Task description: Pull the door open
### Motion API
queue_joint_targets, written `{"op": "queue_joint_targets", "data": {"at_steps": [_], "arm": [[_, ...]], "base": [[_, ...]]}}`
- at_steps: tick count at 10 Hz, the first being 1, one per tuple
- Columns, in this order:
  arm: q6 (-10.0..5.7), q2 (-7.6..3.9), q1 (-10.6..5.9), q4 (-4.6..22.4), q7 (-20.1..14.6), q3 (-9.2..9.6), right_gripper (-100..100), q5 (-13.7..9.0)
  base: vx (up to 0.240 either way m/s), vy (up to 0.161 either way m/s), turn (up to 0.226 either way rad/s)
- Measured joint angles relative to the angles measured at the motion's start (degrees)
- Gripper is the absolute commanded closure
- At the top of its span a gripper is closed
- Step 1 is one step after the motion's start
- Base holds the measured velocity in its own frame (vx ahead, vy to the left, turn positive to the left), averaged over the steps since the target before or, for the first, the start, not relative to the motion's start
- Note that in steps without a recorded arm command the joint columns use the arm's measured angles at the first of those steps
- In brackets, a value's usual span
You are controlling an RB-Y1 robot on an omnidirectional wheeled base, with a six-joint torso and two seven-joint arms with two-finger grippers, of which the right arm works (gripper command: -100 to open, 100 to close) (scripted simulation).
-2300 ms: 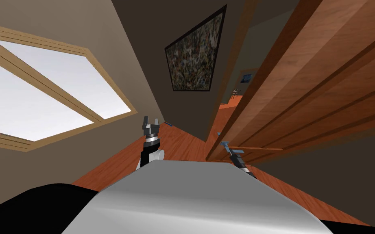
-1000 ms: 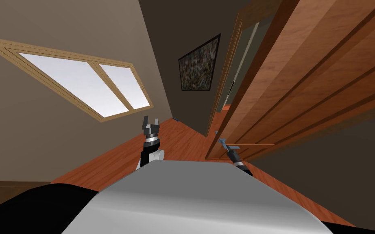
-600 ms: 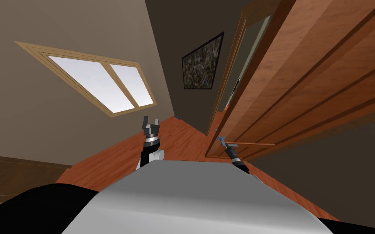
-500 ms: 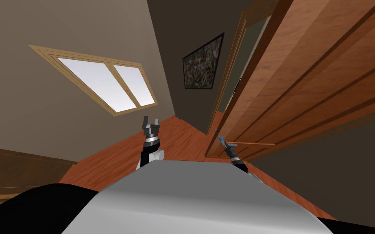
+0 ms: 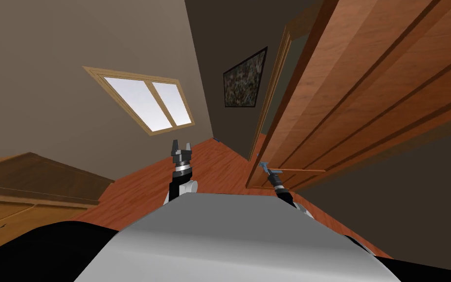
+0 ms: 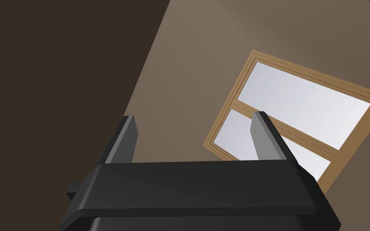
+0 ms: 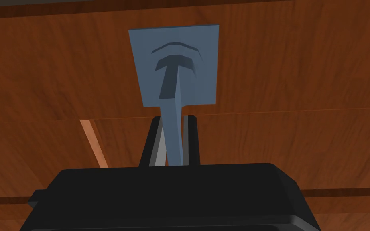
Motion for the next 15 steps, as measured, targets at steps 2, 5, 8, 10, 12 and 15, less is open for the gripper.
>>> {"op": "queue_joint_targets", "data": {"at_steps": [2, 5, 8, 10, 12, 15], "arm": [[-0.18, -0.23, 0.35, 0.2, -0.2, -0.03, 100, 0.2], [-2.55, -0.94, 1.16, 0.8, -1.1, -0.19, 100, 1.0], [-4.79, -1.88, 2.65, 1.2, -2.4, -0.38, 100, 2.0], [-5.91, -2.2, 3.78, 1.0, -3.0, -0.37, 100, 2.6], [-6.84, -2.4, 3.85, 1.7, -3.3, -0.37, 100, 2.9], [-9.44, -3.03, 3.76, 4.0, -3.5, -0.71, 100, 3.3]], "base": [[-0.146, -0.059, 0.16], [-0.186, -0.077, 0.156], [-0.192, -0.065, 0.129], [-0.168, -0.065, 0.127], [-0.103, -0.034, 0.089], [-0.164, -0.071, 0.164]]}}
